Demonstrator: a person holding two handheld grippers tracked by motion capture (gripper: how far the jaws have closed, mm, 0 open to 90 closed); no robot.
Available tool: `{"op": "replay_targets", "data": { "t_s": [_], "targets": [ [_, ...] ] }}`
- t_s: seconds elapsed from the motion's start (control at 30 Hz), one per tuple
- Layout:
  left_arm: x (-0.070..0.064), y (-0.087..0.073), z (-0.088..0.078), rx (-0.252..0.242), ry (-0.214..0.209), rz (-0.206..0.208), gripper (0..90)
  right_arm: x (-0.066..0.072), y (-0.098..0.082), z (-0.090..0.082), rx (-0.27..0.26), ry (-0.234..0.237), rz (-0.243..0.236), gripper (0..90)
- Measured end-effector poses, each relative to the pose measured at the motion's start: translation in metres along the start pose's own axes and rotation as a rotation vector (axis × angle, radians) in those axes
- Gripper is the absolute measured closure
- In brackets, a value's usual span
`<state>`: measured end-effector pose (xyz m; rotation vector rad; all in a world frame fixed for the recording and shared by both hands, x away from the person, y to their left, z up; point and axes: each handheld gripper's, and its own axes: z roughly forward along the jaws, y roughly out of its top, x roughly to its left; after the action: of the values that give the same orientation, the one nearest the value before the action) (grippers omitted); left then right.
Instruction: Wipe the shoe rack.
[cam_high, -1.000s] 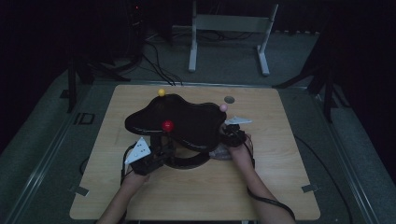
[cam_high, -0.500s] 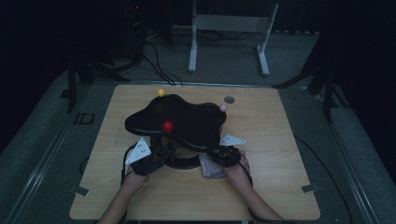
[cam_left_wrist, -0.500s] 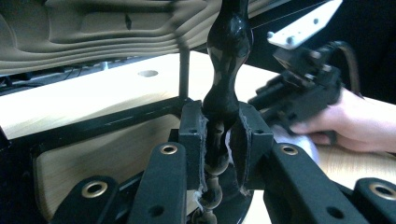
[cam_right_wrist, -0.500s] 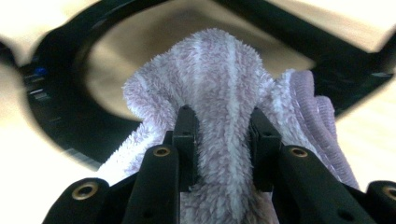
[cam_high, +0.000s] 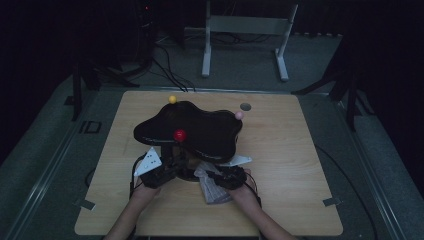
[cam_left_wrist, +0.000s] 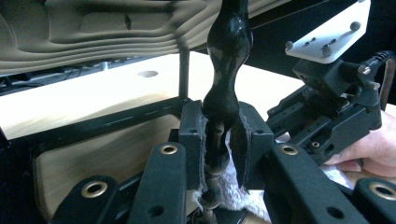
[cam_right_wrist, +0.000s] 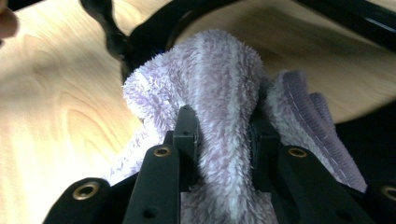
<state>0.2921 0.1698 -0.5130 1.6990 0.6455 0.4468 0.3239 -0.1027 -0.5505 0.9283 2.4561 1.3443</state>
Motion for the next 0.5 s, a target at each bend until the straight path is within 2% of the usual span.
{"op": "replay_targets", "data": {
  "t_s": [0.13, 0.27, 0.4, 0.5],
  "targets": [
    [0.000, 0.000, 0.000, -0.003, 0.001, -0.001, 75.6, 0.013, 0.001, 0.005, -0.005, 0.027, -0.006, 70.3],
    [0.000, 0.000, 0.000, -0.003, 0.001, -0.002, 75.6, 0.024, 0.004, 0.010, 0.004, 0.031, -0.027, 70.3],
    [0.000, 0.000, 0.000, 0.000, 0.002, 0.000, 75.6, 0.030, 0.008, 0.013, 0.002, 0.048, -0.085, 70.2],
    [0.000, 0.000, -0.001, 0.001, 0.000, -0.005, 75.0, 0.030, 0.006, 0.005, -0.011, 0.046, -0.085, 70.3]
  ]
}}
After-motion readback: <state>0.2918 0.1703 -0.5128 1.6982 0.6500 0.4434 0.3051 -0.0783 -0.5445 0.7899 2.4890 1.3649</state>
